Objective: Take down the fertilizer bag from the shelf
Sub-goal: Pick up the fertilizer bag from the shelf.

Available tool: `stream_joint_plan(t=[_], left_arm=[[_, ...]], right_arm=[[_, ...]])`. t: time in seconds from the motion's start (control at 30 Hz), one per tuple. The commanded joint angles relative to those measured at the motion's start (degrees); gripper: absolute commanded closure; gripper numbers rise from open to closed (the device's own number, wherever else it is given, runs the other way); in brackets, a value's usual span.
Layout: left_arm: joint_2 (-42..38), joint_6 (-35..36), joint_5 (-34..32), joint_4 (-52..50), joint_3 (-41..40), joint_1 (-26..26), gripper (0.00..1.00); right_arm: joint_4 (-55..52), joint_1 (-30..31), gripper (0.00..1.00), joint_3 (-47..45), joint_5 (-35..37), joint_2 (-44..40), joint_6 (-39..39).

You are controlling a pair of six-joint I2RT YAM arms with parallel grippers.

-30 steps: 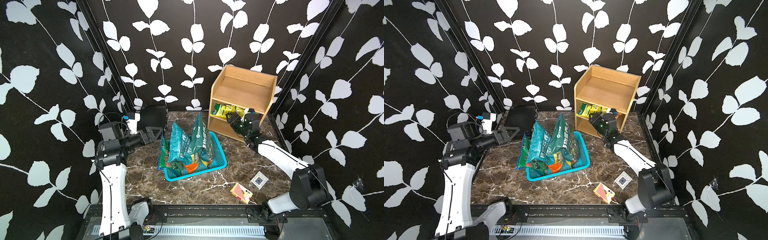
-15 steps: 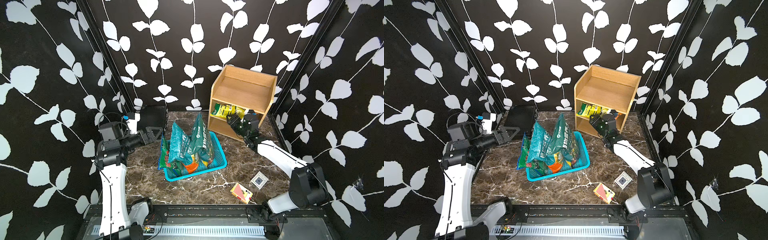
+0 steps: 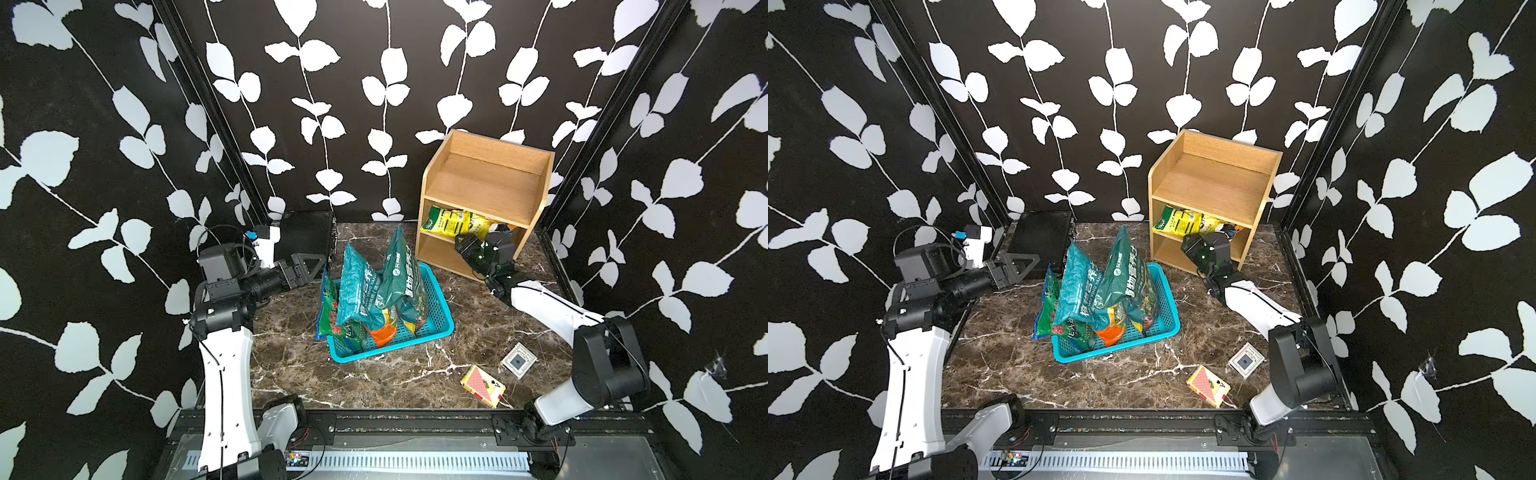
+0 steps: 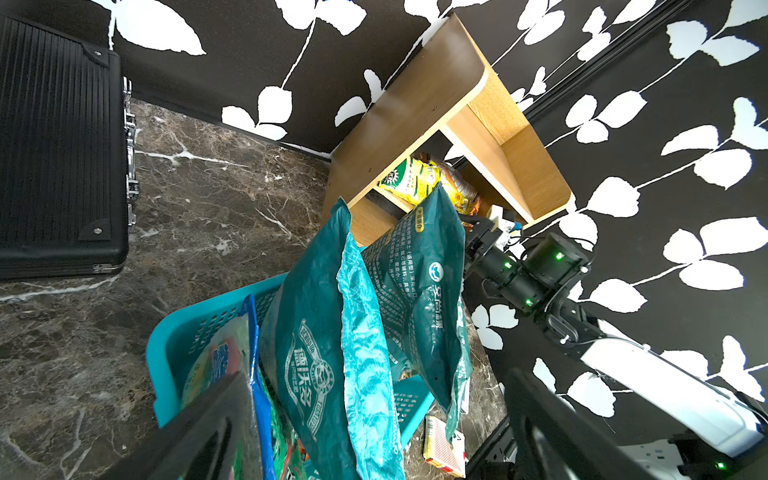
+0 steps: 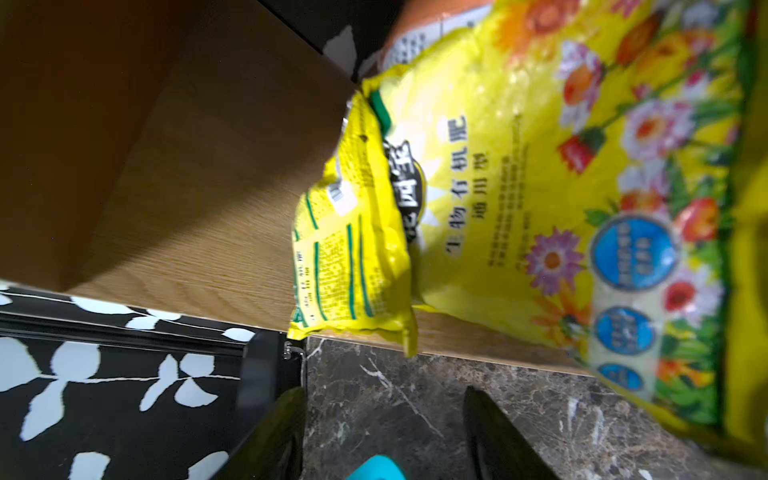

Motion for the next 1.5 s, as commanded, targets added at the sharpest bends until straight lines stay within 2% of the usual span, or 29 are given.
stream_joint_plan(t=[0.0, 0.3, 0.53, 0.8, 0.87, 0.9, 1.0, 1.07, 1.1, 1.3, 1.47], left_arm=[[-0.79, 0.05, 0.24, 0.63, -0.09, 0.14, 0.01], [-0.81, -0.04, 0.22, 0.72, -0.15, 0.21, 0.01], [-0.81, -0.11, 0.33, 0.83, -0.18, 0.15, 0.01], [-0.79, -0.13, 0.41, 0.85, -0.19, 0.14, 0.01], [-0.82, -0.12, 0.42, 0.81, -0.18, 0.14, 0.01], [-0.81, -0.11, 0.42, 0.87, -0.19, 0.16, 0.01], [-0.87, -0.13, 0.41, 0.86, -0.18, 0.21, 0.01], [-0.82, -0.13, 0.39, 0.93, -0.18, 0.18, 0.01], [-0.82, -0.14, 0.39, 0.93, -0.18, 0.17, 0.01], [-0.83, -0.30, 0.59, 1.06, -0.27, 0.16, 0.01], [-0.79, -0.30, 0.51, 1.06, -0.22, 0.16, 0.01]], right_arm=[[2.31, -0.26, 0.37, 1.01, 1.28, 0.76, -1.09], [1.04, -0.26, 0.37, 5.65, 3.90, 4.02, -2.36], [0.60, -0.26, 0.41, 10.19, 2.46, 8.71, -1.46], [-0.34, -0.44, 0.44, 12.16, 4.94, 11.01, -1.93], [-0.45, -0.45, 0.51, 12.49, 5.14, 11.26, -2.07], [-0.75, -0.44, 0.57, 12.96, 5.16, 11.49, -2.46], [-2.96, -0.45, 0.87, 15.48, 4.35, 12.31, -3.73], [-3.44, -0.48, 0.98, 16.09, 3.62, 12.33, -4.36], [-3.40, -0.44, 1.00, 16.12, 3.38, 12.12, -4.55], [-3.35, 0.34, 1.00, 14.86, 3.23, 9.10, -7.53], [-6.06, 4.21, 1.00, 12.78, 9.19, 2.84, -13.62]])
